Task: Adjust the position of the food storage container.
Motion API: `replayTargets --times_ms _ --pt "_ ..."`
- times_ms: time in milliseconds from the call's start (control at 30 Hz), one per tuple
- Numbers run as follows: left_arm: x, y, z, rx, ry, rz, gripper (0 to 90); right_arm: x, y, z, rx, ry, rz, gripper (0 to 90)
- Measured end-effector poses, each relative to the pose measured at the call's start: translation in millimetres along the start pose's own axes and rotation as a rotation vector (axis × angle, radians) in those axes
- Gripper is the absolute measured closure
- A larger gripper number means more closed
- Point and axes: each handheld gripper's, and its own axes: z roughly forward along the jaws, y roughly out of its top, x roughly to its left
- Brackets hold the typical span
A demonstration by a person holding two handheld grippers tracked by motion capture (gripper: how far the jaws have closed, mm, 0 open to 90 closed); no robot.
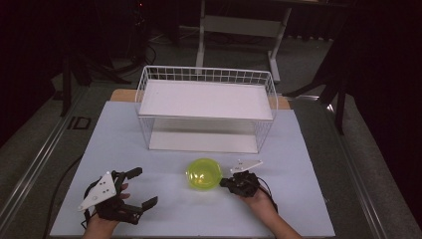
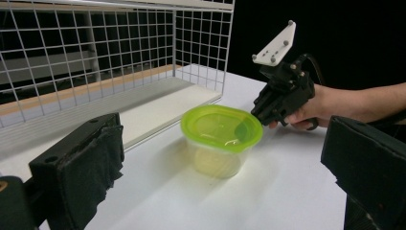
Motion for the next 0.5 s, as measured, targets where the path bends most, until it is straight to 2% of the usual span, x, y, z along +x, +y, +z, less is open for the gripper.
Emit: replayTargets --times_ms 167,367,500 --pt "0.1 -0.5 0.9 0.006 0.0 0.0 1.8 9.5 4.1 5.7 -0.001 0.017 -0.016 90.0" --pt "0.1 -0.5 0.9 0.006 -0.002 -0.001 1.8 10.9 13.9 22.1 0.002 0.02 0.012 90.0" --pt "-0.7 -0.4 0.6 0.008 -0.004 0.003 1.8 7.9 21.9 28.3 -0.025 0.023 0.043 90.0"
